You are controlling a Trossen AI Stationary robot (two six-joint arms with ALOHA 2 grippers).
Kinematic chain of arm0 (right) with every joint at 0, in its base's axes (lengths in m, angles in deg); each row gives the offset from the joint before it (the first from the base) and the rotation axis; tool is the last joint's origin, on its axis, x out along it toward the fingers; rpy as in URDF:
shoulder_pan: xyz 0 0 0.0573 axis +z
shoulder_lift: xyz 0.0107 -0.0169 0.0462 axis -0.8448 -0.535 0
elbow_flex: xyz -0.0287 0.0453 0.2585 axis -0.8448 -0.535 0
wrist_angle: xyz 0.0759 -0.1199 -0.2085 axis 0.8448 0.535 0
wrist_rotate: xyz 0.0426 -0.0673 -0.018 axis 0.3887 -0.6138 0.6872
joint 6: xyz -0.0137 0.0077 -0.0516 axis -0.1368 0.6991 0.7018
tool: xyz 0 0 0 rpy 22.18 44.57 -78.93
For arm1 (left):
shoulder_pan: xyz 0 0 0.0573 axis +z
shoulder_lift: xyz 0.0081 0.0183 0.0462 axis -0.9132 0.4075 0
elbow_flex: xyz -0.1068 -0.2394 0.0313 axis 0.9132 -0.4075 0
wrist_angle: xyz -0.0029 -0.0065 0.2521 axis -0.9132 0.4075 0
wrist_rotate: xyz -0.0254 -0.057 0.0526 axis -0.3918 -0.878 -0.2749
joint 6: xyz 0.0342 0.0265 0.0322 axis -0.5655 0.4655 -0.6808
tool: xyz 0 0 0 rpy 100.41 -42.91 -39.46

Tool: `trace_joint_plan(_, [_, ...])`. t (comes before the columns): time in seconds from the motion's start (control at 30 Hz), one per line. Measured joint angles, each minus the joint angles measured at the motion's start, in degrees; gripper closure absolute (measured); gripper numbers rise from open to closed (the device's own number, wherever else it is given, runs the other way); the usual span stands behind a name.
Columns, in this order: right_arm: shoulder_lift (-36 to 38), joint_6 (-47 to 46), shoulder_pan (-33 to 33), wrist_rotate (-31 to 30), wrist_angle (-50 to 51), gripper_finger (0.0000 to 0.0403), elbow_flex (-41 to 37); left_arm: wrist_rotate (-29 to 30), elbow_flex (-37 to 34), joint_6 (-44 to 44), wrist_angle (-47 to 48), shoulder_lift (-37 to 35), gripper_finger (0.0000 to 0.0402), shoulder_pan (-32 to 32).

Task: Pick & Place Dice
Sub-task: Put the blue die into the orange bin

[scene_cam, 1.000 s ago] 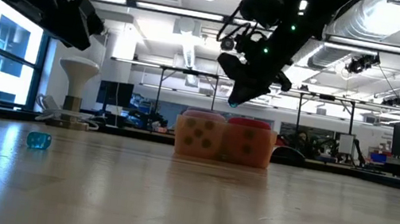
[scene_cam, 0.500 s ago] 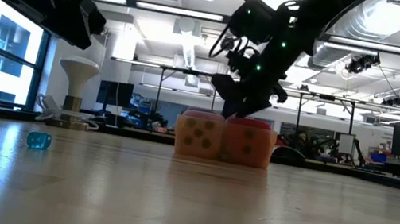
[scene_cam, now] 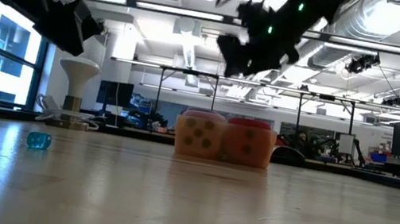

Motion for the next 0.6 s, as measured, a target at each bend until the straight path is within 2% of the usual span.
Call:
trace_joint_plan(0.23, [2.6,4.3,5.5,-2.8,-3.0,0.0167,0.1,-2.8,0.0,1.2,-1.1,4.5,0.0167,-3.1])
trace_joint_plan(0.6, [2.6,7.1,7.2,-4.2,-3.0,0.0168,0.0,0.5,0.0,-1.7,-2.9,8.9,0.0167,-7.4])
